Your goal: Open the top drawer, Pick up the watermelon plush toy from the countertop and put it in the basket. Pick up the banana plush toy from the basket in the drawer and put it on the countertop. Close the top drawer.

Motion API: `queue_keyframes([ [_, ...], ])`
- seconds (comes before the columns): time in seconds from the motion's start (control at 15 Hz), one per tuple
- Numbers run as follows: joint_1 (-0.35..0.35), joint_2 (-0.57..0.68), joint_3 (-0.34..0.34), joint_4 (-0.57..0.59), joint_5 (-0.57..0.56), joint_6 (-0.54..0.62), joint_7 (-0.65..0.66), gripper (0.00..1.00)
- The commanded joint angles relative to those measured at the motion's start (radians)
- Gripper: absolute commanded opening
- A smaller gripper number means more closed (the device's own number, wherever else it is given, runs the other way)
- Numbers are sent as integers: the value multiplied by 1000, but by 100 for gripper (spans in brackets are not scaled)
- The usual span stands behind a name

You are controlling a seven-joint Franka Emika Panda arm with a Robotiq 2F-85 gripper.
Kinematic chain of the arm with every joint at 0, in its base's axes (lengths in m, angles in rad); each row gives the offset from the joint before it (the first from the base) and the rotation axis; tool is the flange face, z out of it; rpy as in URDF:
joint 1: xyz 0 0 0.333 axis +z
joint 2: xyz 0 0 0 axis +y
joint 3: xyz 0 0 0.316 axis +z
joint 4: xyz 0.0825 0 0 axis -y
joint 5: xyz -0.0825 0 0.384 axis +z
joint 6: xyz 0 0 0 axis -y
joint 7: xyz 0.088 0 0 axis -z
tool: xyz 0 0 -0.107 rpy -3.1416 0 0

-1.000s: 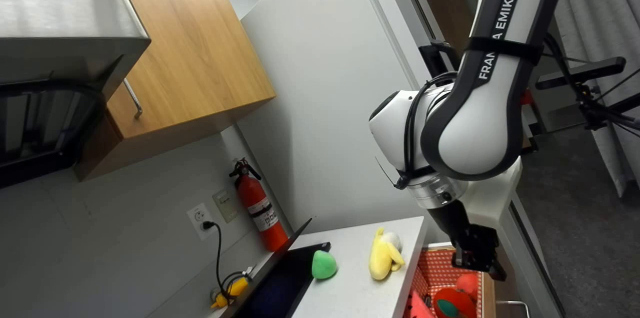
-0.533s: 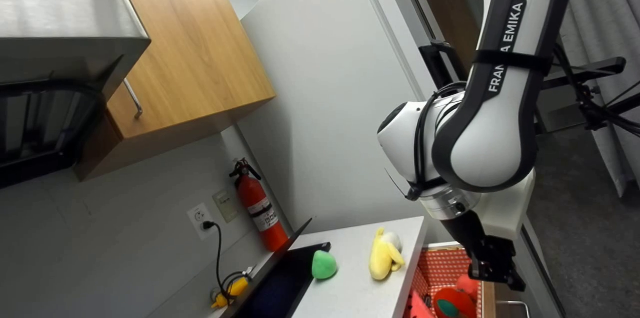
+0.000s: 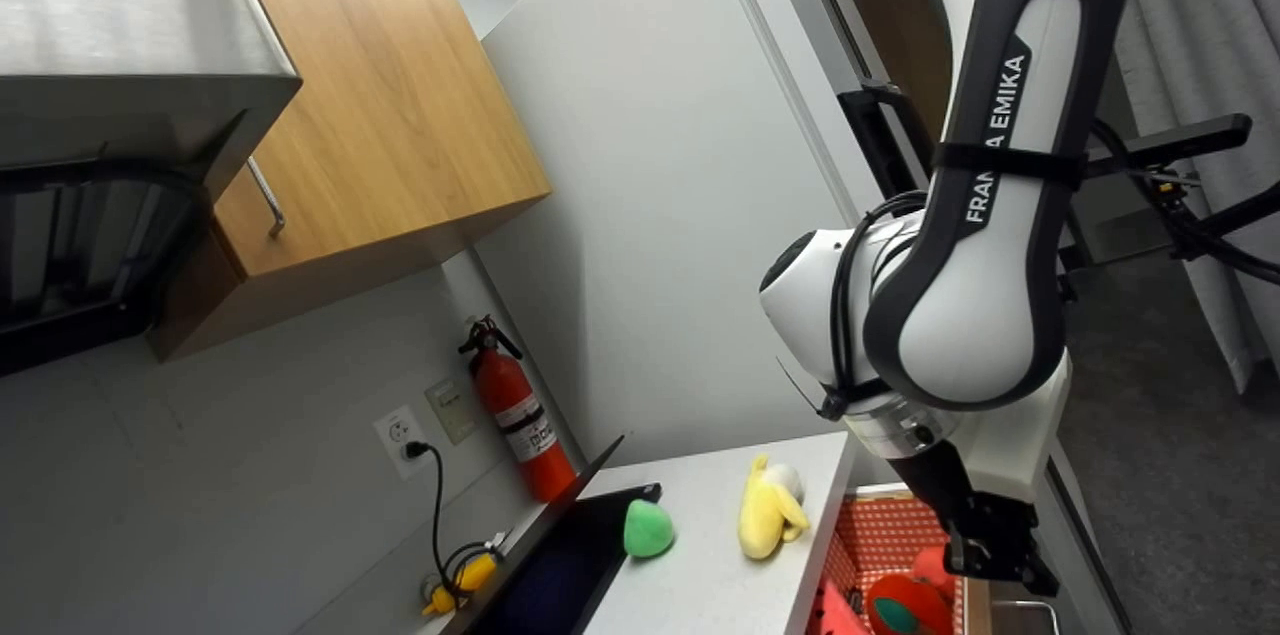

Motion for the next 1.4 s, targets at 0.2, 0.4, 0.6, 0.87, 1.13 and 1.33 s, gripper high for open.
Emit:
queue_keyframes([
  [0.2, 3, 93, -19, 87, 16, 45, 7, 0],
  [0.4, 4, 117, -27, 113, 21, 64, 6, 0],
  [0.6, 5, 139, -37, 142, 19, 89, 13, 0],
  [0.87, 6, 173, -49, 203, 24, 113, 14, 0],
  [1.13, 12, 224, -53, 284, 26, 115, 13, 0],
  [1.33, 21, 273, -55, 355, 22, 106, 13, 0],
])
